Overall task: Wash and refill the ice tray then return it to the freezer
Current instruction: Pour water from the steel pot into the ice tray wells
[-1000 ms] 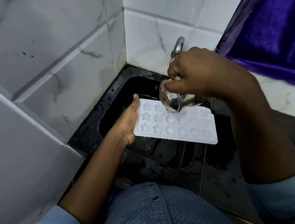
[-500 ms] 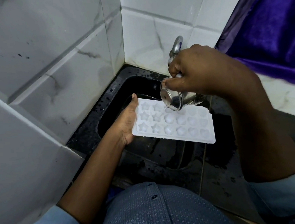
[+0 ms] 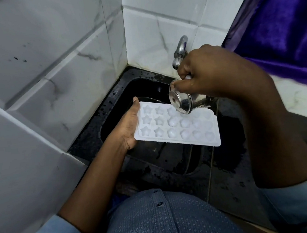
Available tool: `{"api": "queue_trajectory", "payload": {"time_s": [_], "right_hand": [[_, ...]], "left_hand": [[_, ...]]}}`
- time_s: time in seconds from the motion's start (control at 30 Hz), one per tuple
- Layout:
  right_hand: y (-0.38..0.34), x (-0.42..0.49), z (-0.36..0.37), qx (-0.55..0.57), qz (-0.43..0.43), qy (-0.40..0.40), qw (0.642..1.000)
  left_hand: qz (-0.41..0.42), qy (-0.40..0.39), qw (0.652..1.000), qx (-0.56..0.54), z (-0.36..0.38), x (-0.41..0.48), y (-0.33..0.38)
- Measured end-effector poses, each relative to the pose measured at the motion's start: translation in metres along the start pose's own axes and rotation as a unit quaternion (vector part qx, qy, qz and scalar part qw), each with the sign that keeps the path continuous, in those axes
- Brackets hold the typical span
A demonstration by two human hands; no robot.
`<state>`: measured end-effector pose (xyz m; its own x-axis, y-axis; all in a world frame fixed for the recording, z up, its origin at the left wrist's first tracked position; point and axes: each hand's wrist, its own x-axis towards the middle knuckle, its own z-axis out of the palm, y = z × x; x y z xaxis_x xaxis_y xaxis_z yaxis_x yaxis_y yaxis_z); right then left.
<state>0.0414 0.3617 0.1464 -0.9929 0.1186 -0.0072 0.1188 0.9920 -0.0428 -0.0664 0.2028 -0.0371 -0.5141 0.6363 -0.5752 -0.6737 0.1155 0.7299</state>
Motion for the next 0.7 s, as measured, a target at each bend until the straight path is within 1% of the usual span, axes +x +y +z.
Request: {"api": "queue_trajectory", "payload": {"time_s": [0.17,0.7], "right_hand": [[0.0007,0.0005,0.0013,-0.003,0.002,-0.003,1.0],[-0.0003,0.0054,0.002,-0.013,-0.005,0.001,1.0]], "left_hand": [[-0.002,0.01,1.0,-0.007,-0.005,0.0018,0.0034],[-0.011,0.009,1.0,-0.021,-0.0082,0.0056,0.0025]]}}
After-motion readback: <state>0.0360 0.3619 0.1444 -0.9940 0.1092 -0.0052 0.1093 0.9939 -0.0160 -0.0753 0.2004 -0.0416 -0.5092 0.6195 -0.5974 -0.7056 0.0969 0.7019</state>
